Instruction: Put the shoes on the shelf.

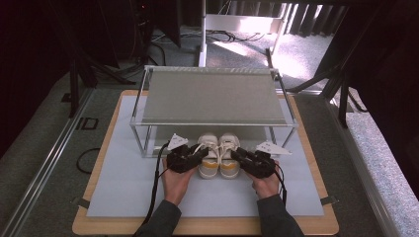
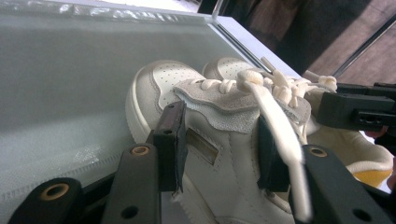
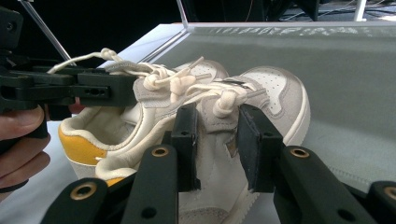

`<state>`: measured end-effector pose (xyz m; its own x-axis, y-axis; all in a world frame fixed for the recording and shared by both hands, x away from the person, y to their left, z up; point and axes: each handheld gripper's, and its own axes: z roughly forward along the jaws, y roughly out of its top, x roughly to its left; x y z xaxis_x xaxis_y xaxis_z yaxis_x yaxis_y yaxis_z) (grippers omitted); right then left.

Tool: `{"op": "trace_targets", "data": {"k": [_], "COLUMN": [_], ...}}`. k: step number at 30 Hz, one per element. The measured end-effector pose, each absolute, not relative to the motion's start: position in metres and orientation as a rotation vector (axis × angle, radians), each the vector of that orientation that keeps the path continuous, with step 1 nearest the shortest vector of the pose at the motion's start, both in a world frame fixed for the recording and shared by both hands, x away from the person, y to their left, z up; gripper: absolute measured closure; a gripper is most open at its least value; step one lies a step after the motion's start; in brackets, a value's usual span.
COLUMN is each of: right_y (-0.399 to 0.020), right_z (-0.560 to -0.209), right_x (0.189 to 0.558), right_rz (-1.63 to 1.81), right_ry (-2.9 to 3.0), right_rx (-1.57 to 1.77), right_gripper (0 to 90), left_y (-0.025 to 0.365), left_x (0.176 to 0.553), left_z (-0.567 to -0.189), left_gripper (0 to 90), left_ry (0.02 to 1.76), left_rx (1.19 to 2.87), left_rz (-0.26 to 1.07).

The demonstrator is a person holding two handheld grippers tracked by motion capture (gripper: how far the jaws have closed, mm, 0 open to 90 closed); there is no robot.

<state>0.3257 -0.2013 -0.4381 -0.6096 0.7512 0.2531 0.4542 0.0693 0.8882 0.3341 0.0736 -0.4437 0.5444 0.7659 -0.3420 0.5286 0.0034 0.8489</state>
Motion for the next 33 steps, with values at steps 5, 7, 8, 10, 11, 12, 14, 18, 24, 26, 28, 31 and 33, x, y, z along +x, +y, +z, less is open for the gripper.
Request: {"op": "trace_targets", "data": {"k": [5, 7, 8, 10, 11, 12, 14, 18, 24, 26, 28, 31, 33], "right_y": [-0.2, -0.199, -0.199, -0.199, -0.199, -0.199, -0.199, -0.199, -0.199, -0.198, -0.197, -0.195, -0.193], "right_z": [-0.439, -0.439, -0.439, -0.44, -0.441, -0.441, -0.442, -0.445, -0.45, -0.452, -0.453, -0.455, -0.456], "right_x": [0.329, 0.331, 0.331, 0.333, 0.335, 0.335, 0.337, 0.341, 0.353, 0.356, 0.359, 0.368, 0.371], "right_rz": [1.554, 1.559, 1.559, 1.573, 1.585, 1.585, 1.598, 1.616, 1.626, 1.622, 1.622, 1.625, 1.625], "right_ry": [2.082, 2.077, 2.077, 2.07, 2.065, 2.065, 2.06, 2.052, 2.036, 2.032, 2.032, 2.03, 2.026], "right_rx": [1.209, 1.214, 1.214, 1.218, 1.225, 1.225, 1.226, 1.231, 1.25, 1.245, 1.24, 1.24, 1.242], "right_gripper": [69.4, 69.4, 69.4, 69.4, 69.4, 69.4, 69.4, 69.3, 69.3, 69.4, 69.3, 69.3, 69.3], "left_y": [0.073, 0.073, 0.073, 0.074, 0.075, 0.075, 0.075, 0.075, 0.072, 0.073, 0.074, 0.075, 0.075], "left_x": [0.336, 0.338, 0.338, 0.339, 0.34, 0.34, 0.341, 0.345, 0.356, 0.36, 0.363, 0.368, 0.37], "left_z": [-0.444, -0.445, -0.445, -0.445, -0.445, -0.445, -0.446, -0.447, -0.453, -0.455, -0.457, -0.46, -0.461], "left_gripper": [58.8, 58.8, 58.8, 58.8, 58.8, 58.8, 58.8, 58.8, 58.7, 58.7, 58.8, 58.7, 58.8], "left_ry": [1.111, 1.117, 1.117, 1.122, 1.127, 1.127, 1.131, 1.141, 1.163, 1.162, 1.168, 1.186, 1.196], "left_rx": [1.658, 1.656, 1.656, 1.645, 1.639, 1.639, 1.633, 1.617, 1.584, 1.576, 1.569, 1.543, 1.531], "left_rz": [0.268, 0.273, 0.273, 0.274, 0.274, 0.274, 0.278, 0.282, 0.293, 0.295, 0.3, 0.301, 0.305]}}
